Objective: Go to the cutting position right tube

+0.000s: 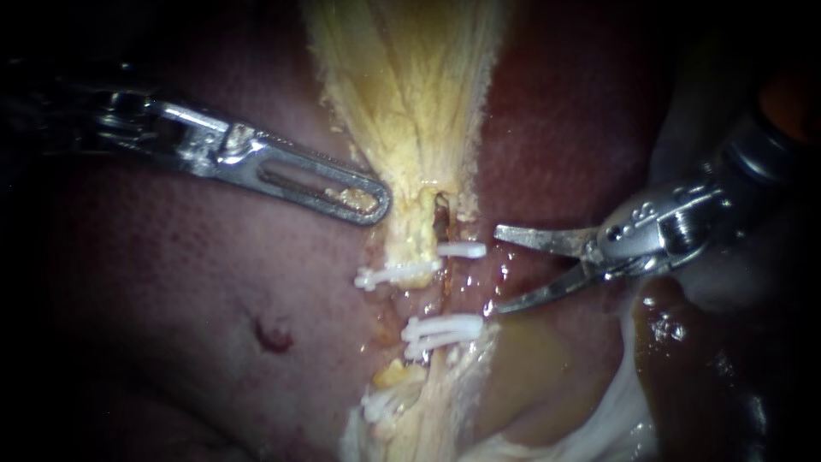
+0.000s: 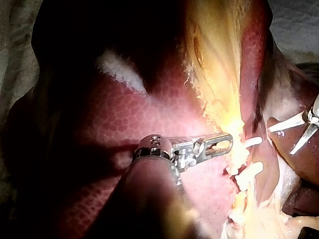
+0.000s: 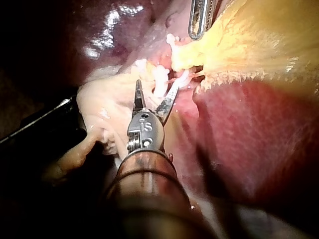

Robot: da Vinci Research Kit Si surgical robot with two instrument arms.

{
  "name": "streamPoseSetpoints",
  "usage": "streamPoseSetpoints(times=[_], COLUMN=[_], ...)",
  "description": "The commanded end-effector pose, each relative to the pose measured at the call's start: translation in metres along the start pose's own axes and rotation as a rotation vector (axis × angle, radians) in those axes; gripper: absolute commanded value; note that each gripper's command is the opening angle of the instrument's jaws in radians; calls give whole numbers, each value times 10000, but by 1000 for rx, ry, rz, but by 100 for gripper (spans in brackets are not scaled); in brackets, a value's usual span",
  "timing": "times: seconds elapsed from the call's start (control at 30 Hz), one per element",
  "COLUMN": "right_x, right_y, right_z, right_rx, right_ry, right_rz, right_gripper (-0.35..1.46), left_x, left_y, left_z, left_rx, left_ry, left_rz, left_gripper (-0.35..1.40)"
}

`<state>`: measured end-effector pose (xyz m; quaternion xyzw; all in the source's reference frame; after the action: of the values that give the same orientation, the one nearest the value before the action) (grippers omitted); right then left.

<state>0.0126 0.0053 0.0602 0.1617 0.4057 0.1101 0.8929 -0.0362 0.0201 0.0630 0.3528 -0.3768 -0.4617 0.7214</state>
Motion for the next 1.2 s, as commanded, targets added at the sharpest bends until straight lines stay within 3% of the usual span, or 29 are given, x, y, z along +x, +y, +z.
streamPoseSetpoints(times=[0.03,0.27,0.63,0.9,1.03,1.2], right_x=[0,0,0,-3,-11,-29], right_y=[0,0,0,-3,-4,-9], right_z=[0,0,0,5,13,29], right_rx=[0,0,3,10,87,130], right_ry=[0,0,1,2,19,-5], right_rz=[0,0,0,-3,31,83], right_gripper=[145,145,145,145,145,145], left_x=[0,-3,-19,-18,-18,-17], left_y=[0,-2,-10,-10,-10,-9], left_z=[0,-20,-92,-92,-92,-92], left_rx=[0,5,-11,-13,-13,-13], left_ry=[0,7,-45,-46,-46,-46], left_rz=[0,-1,-17,-17,-17,-17], left_gripper=[-35,-35,-35,-35,-35,-35])
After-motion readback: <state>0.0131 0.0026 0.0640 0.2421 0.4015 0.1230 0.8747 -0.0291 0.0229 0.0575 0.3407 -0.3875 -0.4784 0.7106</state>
